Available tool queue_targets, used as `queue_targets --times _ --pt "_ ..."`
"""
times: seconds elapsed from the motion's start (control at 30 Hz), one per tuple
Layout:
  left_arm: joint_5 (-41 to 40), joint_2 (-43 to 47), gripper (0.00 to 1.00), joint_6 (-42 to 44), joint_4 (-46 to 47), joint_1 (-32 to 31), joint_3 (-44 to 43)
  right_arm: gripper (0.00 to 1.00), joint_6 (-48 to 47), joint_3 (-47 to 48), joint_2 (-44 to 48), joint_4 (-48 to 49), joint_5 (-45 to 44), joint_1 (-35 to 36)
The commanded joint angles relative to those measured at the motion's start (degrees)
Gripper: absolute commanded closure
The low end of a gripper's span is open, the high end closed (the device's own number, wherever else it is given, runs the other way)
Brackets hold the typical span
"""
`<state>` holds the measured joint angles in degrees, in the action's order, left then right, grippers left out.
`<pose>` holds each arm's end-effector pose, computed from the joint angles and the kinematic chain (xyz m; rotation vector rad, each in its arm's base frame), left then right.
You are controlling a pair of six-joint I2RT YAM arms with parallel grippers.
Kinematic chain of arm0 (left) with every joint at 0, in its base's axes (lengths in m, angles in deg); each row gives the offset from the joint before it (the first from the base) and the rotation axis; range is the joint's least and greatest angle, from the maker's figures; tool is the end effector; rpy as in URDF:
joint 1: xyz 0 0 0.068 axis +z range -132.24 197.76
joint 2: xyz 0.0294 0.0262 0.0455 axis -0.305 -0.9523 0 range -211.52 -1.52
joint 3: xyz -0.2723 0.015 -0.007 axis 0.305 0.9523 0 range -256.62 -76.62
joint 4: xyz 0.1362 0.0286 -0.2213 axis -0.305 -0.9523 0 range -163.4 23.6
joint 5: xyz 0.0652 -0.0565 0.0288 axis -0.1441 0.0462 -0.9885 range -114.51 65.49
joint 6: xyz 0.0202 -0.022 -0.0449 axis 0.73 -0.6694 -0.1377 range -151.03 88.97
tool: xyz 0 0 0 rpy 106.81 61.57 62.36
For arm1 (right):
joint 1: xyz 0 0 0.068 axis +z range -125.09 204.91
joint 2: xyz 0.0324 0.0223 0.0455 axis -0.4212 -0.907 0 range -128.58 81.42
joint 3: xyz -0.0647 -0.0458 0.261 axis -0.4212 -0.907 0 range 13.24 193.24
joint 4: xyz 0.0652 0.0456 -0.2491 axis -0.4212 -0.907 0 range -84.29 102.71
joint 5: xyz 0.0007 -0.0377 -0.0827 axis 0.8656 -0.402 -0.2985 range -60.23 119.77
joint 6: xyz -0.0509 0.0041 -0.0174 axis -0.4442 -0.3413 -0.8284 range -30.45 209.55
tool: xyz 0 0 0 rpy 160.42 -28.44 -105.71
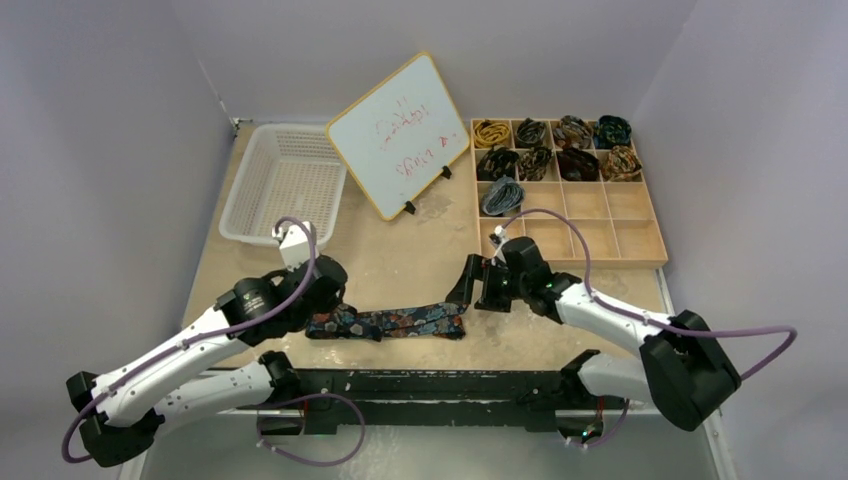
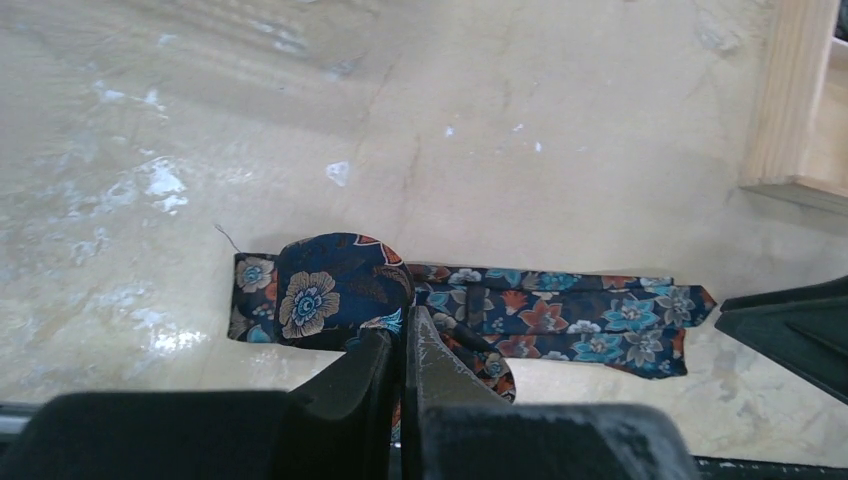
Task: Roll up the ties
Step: Flatten out the tie at the center of the board.
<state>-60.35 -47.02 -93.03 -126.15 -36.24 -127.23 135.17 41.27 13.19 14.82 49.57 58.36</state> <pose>0.0952 -0.0955 0.2994 -0.3955 2.2694 -0.2267 0.1874 0.1382 0.1799 0.0527 2.4397 1.0806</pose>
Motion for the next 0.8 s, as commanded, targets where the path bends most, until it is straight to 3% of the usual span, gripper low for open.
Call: queue_targets --times 0.0,0.37,0.57,0.77 --pt "-3.88 1.36 1.00 -2.54 -3.08 0.21 0.51 0.07 1.79 0.78 -3.44 0.61 -3.01 1.86" --pt "-1.49 -0.71 1.00 2.26 0.63 0.21 -0.46 0.33 1.65 1.25 -9.33 2.20 -3.40 4.93" --pt "-1.12 -1.16 1.00 2.93 0.56 0.21 -1.21 0.41 2.26 2.73 -10.26 -0.45 -7.70 8.21" --pt "-0.78 -0.21 1.00 4.14 1.35 0.21 -1.00 0.64 2.54 5.10 -10.67 -1.72 -12.79 9.18"
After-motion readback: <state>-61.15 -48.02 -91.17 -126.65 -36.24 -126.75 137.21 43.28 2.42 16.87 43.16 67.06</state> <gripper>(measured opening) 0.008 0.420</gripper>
